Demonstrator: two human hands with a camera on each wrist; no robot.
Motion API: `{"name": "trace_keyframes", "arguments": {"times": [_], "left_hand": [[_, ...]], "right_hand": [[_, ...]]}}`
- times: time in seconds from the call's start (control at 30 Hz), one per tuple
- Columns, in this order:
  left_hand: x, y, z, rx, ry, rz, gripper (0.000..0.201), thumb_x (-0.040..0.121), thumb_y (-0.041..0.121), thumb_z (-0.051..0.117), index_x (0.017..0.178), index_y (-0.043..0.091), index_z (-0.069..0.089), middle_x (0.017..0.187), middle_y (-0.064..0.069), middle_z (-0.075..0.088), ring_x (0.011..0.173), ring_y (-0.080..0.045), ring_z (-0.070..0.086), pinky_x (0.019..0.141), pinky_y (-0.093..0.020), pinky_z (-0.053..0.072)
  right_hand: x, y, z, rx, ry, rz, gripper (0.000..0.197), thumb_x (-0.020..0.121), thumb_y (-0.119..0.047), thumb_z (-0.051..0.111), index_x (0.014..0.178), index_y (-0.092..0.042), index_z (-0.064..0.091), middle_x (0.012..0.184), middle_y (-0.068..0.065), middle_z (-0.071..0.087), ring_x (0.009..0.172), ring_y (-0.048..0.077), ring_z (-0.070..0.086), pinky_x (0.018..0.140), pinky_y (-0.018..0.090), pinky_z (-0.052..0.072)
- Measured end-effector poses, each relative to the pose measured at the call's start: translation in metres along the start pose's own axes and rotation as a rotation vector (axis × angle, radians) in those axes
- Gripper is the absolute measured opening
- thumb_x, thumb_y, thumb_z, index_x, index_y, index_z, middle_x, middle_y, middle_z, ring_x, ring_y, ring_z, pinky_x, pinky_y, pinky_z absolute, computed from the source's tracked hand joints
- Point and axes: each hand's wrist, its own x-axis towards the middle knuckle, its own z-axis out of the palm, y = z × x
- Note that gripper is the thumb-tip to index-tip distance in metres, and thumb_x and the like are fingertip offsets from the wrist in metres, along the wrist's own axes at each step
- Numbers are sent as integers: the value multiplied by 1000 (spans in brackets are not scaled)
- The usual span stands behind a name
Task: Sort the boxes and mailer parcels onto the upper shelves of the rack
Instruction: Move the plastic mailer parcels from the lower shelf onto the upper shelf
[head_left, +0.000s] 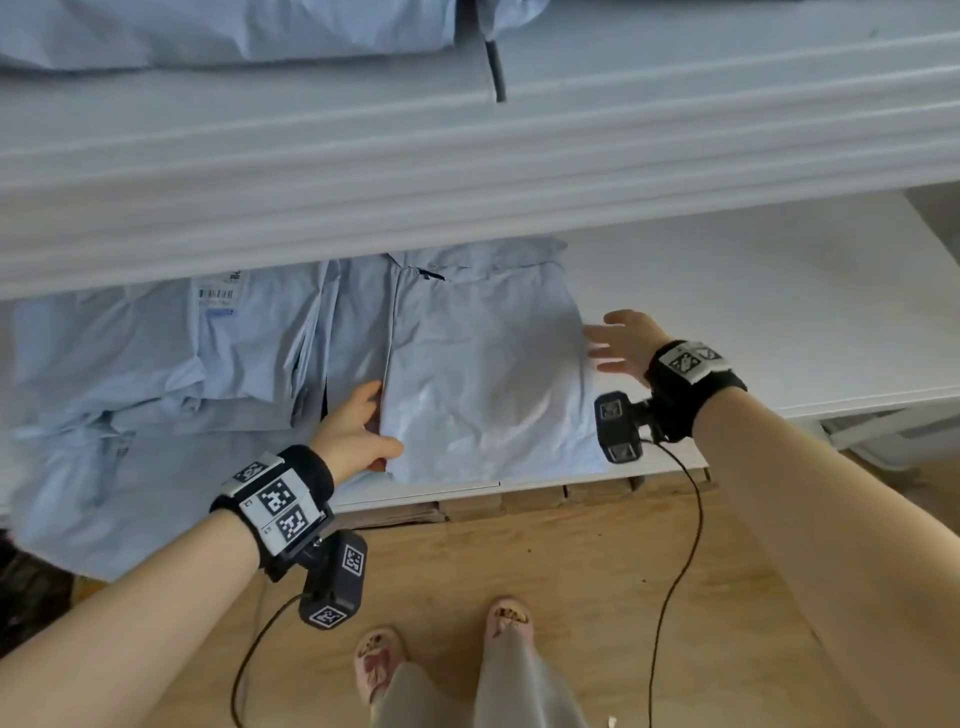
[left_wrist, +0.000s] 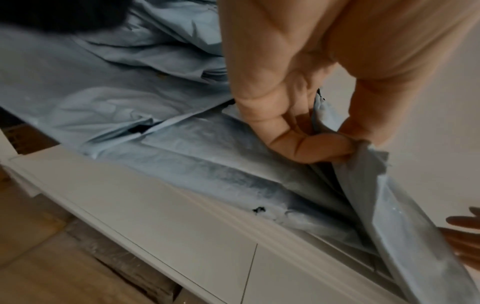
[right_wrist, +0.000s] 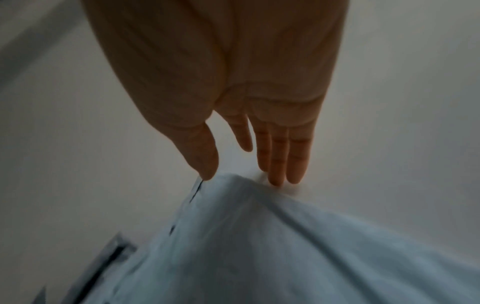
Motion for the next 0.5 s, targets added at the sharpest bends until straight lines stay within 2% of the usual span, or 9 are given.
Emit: {"name": "trace_keyframes", "arguments": {"times": [0.03, 0.1, 0.2, 0.27, 0.33, 0.5], "left_hand": [[1, -1, -1, 7, -16, 1, 82, 75, -12, 66, 142, 23, 35, 113, 3, 64, 99, -22, 64, 62, -33, 56], [2, -2, -1, 21, -40, -4, 76, 77, -9, 68, 140, 22, 39, 112, 5, 63, 101, -20, 63, 65, -31, 56], [5, 0, -2, 4, -32, -1, 48, 83, 9, 71, 127, 20, 53, 113, 1, 67, 101, -20, 66, 77, -34, 57], [5, 4, -2, 14, -5, 24, 28, 88, 23, 67, 115, 20, 61, 109, -1, 71, 98, -18, 68, 84, -36, 55], [6, 7, -1, 43, 25, 31, 26, 91, 30, 63, 113, 16, 63, 107, -2, 71, 98, -19, 67, 89, -39, 53], [7, 7, 1, 54, 27, 38, 25, 87, 18, 68, 111, 13, 65, 106, -5, 71, 97, -21, 67, 90, -41, 53]], "right_hand": [[4, -4, 0, 54, -4, 21, 56, 88, -9, 68, 137, -1, 42, 123, 22, 60, 109, 35, 62, 97, 50, 50], [10, -11, 2, 54, -24, 40, 30, 87, -5, 68, 115, 2, 58, 111, 23, 67, 106, 39, 65, 95, 53, 50], [13, -13, 8, -34, -46, 51, 7, 84, -2, 68, 90, -1, 65, 99, 21, 68, 100, 39, 66, 93, 51, 52], [12, -9, 11, -76, -79, 45, 13, 82, 0, 69, 94, -1, 66, 104, 21, 68, 99, 38, 66, 93, 49, 53], [8, -4, 13, -80, -97, 38, 25, 83, 2, 66, 108, 0, 64, 112, 20, 68, 102, 38, 65, 93, 48, 53], [-21, 11, 4, -38, -73, -28, 32, 86, 7, 60, 118, -2, 62, 112, 14, 65, 104, 34, 62, 92, 44, 52]]}}
